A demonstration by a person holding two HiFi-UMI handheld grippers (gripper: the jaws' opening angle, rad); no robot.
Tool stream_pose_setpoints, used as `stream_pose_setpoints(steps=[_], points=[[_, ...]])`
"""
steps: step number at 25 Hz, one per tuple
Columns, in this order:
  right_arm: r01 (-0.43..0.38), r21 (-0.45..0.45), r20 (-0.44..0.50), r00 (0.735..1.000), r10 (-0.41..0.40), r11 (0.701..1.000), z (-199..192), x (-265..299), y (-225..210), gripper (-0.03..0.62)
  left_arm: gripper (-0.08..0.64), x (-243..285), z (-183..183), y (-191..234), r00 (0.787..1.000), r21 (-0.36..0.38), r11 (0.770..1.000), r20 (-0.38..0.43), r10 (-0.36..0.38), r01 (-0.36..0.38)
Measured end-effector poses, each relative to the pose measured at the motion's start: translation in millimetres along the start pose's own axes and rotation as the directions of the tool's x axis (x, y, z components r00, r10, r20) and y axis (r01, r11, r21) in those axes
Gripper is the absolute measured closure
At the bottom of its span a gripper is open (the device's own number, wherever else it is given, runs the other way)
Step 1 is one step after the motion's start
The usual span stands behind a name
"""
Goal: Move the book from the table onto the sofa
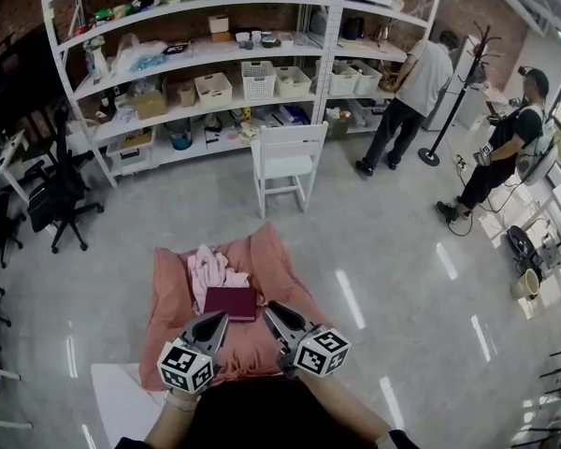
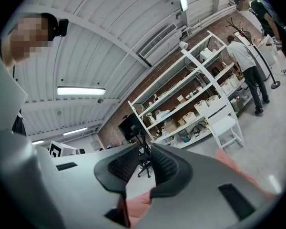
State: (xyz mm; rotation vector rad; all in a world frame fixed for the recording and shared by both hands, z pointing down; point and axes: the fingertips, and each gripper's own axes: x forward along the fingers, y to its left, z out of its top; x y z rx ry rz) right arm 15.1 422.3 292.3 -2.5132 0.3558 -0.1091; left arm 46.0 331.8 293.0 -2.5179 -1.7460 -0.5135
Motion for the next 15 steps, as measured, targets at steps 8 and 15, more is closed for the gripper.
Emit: stream_pose_setpoints(steps=[8,15], points=[[0.000,0.011,0.005,1.000,0.000,1.000,0,-4,2,0.502,0.545,-2,2,-2,1.000,0.006,1.000,-0.010,0.004,-0.004],[-0.002,0.010,-0.001,1.000,0.002,1.000,-4,-8,5,0.502,0.544,-6,-4,-10,1.000,0.003,1.000,-0.015,0.003,-0.003]])
